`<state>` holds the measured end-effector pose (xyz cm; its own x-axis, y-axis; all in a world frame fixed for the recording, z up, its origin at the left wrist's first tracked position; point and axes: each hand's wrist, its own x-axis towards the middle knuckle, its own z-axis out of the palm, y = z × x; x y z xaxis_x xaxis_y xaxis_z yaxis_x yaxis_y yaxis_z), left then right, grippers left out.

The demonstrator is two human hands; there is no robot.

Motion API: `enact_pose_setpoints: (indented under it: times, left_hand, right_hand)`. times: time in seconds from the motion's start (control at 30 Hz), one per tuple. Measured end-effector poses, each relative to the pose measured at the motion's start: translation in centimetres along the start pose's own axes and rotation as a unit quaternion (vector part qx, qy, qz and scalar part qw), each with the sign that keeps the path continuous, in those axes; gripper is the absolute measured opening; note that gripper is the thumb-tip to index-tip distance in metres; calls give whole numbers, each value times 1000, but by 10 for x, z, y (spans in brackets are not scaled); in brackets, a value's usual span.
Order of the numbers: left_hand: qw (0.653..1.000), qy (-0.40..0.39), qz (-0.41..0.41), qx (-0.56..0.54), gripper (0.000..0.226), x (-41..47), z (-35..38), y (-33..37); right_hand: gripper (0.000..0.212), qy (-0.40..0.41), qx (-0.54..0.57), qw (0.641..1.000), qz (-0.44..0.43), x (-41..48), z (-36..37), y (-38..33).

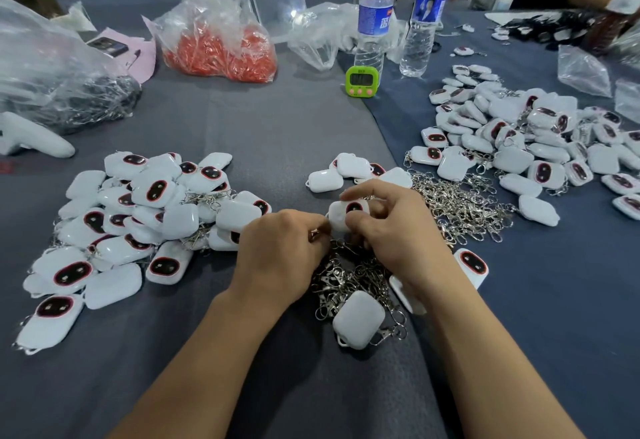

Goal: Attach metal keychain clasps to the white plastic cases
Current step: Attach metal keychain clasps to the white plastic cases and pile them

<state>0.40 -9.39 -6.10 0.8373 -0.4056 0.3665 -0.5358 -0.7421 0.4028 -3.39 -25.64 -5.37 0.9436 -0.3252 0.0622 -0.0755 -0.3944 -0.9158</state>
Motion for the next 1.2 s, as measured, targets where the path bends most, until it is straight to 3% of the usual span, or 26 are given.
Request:
enact_pose_setpoints:
  times: [0.23,0.5,0.7,0.87,1.0,1.2]
  left_hand:
    - [997,-30,-23,-72,13,0,1,-5]
    - [999,23,24,11,2,-2,5,-2]
    - [994,76,54,55,17,-4,4,1]
    - [992,64,-15,-105,10,-3,0,-4]
    - [976,25,-28,-216,19,-3,-3,-5]
    - [939,-27,-75,-333,14,1,-8,-9]
  right_hand:
    - [24,30,-65,997,-11,-2,3,0]
    - [22,-2,-105,994,-20,-6,0,-11]
    - [21,-3,-59,998,18,-9,2,-6]
    - [27,6,65,996,65,-7,6,-7]
    - [32,0,239,964,116,-7,-1,-11]
    - [28,-37,311,939,142,-8,-4,-14]
